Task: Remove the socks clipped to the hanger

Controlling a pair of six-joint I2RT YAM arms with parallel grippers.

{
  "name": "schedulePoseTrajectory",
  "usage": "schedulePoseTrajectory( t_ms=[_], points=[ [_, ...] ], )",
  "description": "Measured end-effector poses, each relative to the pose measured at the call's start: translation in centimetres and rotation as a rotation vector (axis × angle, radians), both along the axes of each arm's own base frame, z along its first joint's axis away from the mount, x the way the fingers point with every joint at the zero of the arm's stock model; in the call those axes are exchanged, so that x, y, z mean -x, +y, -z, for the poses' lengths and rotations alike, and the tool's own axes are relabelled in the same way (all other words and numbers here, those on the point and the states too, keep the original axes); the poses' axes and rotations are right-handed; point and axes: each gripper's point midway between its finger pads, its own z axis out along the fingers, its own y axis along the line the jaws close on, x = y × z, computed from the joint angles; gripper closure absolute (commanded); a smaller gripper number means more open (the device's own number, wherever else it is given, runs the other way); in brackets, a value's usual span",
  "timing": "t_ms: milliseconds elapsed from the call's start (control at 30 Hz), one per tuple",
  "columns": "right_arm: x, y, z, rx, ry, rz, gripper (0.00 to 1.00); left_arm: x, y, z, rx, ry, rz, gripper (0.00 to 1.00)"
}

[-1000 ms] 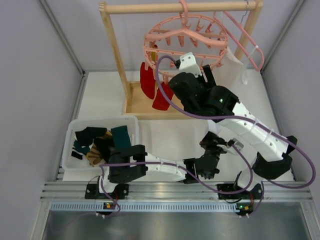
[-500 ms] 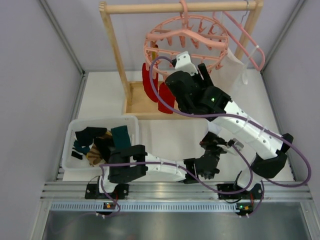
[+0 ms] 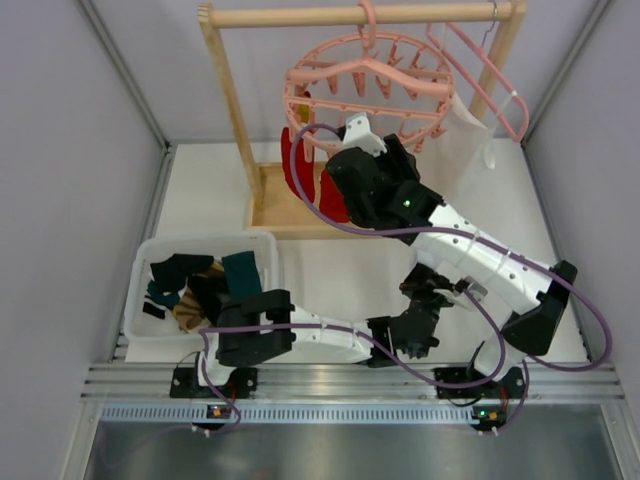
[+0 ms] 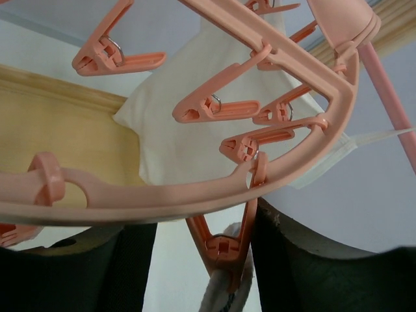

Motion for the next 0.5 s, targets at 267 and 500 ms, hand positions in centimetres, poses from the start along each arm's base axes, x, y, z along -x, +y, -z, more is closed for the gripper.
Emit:
schedulePoseTrajectory(
  t_ms=[267,500],
  points=[
    [-0.8,-0.6,-0.4,0.007,-0.03,0.029,0.56,0.0,0.0,0.0,0.008,0.003,0.001,1.0],
    [-1.0,-0.7,-1.1,0.03,-0.041,0.031,0.76,0.0,-0.1,0.0,0.018,0.007,0.002,1.0]
  ],
)
